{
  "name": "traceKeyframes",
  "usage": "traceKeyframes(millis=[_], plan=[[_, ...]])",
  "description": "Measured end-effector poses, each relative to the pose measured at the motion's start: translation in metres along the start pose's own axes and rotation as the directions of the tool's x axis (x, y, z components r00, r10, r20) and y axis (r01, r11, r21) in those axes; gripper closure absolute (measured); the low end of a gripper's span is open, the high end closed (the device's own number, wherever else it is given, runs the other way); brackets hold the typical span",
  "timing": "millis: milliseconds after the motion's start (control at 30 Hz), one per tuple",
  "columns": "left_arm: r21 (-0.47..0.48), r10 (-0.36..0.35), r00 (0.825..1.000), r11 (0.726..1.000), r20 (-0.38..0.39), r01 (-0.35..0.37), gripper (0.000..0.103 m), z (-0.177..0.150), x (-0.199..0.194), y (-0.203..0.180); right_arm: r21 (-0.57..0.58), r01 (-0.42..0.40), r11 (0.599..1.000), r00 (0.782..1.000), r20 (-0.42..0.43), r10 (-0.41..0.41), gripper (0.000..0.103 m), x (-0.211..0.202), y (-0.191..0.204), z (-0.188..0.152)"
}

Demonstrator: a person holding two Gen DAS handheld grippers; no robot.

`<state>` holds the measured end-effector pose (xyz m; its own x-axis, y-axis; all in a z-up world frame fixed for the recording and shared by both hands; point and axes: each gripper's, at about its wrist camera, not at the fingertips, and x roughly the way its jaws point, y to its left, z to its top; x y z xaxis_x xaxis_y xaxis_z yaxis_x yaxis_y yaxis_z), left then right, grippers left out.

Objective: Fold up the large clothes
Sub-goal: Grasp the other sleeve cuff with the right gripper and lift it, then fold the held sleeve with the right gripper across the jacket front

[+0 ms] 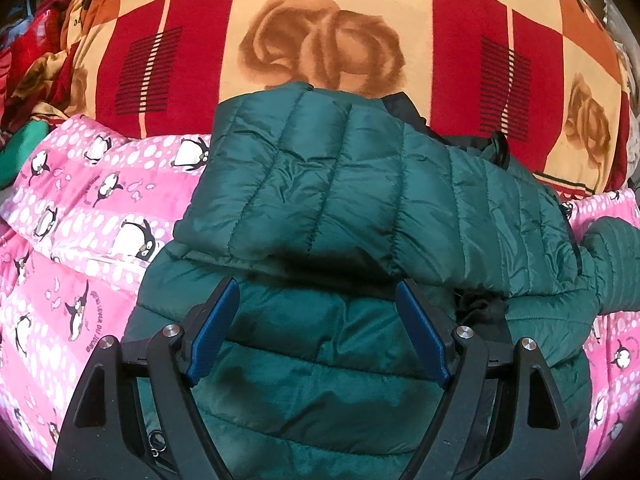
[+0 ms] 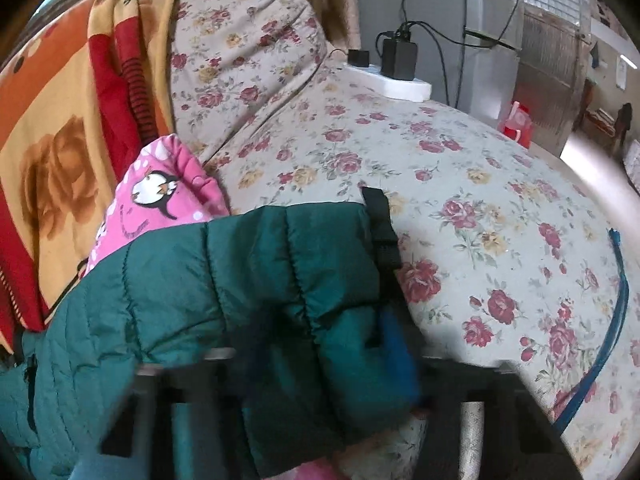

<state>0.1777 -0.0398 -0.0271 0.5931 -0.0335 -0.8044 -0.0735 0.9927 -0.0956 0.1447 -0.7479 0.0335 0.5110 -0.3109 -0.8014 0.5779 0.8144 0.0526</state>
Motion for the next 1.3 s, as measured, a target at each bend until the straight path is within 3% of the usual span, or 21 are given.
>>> traceKeyframes(millis=[100,200,333,700,1067,1300], plan=[[-0.003,-0.002,1.0,1.0,0.001,0.002,0.022,0.0,0.0,0.002,-0.013,-0.011,1.0,1.0,0.026,0.011,0.086,-0.011,0.002,-0.004],[-0.012,-0.003,1.0,1.0,0.003,0.003,0.022,0.0,-0.002,0.005,-0.005,-0.056,0.998,0.995,0.078,0.056,0.092,-0.032,0.004,-0.006],[-0.025,-0.005,1.0,1.0,0.013,0.005,0.022,0.001,-0.007,0.009,-0.029,-0.136,0.99,0.981,0.136,0.139,0.094,-0.06,0.014,-0.007],[-0.051,-0.015,0.999,0.999,0.039,0.017,0.022,0.003,-0.025,0.024,-0.157,-0.211,0.965,0.951,0.193,0.24,0.095,-0.123,0.082,-0.018],[-0.072,-0.015,0.998,0.997,0.06,0.02,0.022,0.005,-0.037,0.039,-0.295,-0.317,0.901,0.913,0.161,0.374,0.096,-0.16,0.174,-0.043],[-0.088,-0.003,0.997,0.996,0.071,0.01,0.022,0.008,-0.038,0.052,-0.371,-0.351,0.86,0.9,0.118,0.419,0.096,-0.166,0.227,-0.063]])
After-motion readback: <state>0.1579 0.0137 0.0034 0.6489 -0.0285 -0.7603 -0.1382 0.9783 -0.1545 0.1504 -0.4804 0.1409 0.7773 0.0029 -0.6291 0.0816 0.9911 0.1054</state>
